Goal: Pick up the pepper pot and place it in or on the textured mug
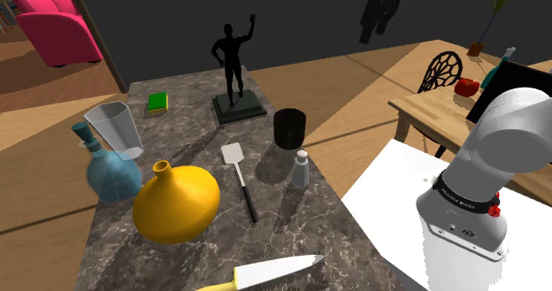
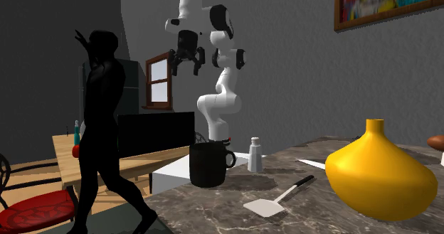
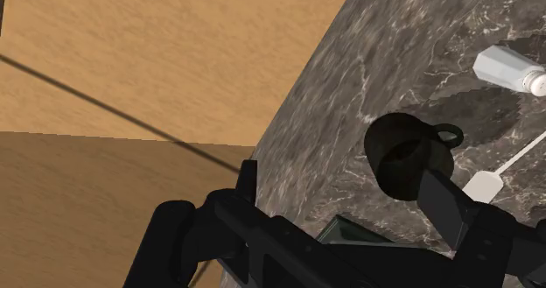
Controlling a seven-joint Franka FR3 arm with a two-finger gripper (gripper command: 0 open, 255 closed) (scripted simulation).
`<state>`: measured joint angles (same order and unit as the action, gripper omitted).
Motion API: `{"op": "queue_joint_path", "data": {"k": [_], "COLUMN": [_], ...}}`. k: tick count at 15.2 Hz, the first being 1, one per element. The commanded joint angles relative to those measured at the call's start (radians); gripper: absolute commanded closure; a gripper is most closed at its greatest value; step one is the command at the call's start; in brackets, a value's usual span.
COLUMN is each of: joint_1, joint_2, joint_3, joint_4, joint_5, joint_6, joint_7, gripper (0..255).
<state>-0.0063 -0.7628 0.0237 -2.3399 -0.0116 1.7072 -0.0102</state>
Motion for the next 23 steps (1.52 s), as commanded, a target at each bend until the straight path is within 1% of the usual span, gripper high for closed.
{"op": "queue_joint_path", "data": {"k": [1, 7, 12, 18, 23], "joint_1": [0.000, 0.053, 0.102, 0.160, 0.205], "joint_2": [0.000, 0.041, 0.102, 0.210, 0.327], "joint_3": [0.000, 0.077, 0.145, 0.230, 0.303], "joint_4": [0.000, -0.095, -0.151, -0.186, -0.189], "joint_5": [0.000, 0.072, 0.134, 0.206, 0.257], "joint_6": [0.000, 0.101, 0.195, 0.316, 0.422], "joint_7": [0.000, 0.066, 0.118, 0.178, 0.226], "gripper": [0, 0, 0, 0, 0]}}
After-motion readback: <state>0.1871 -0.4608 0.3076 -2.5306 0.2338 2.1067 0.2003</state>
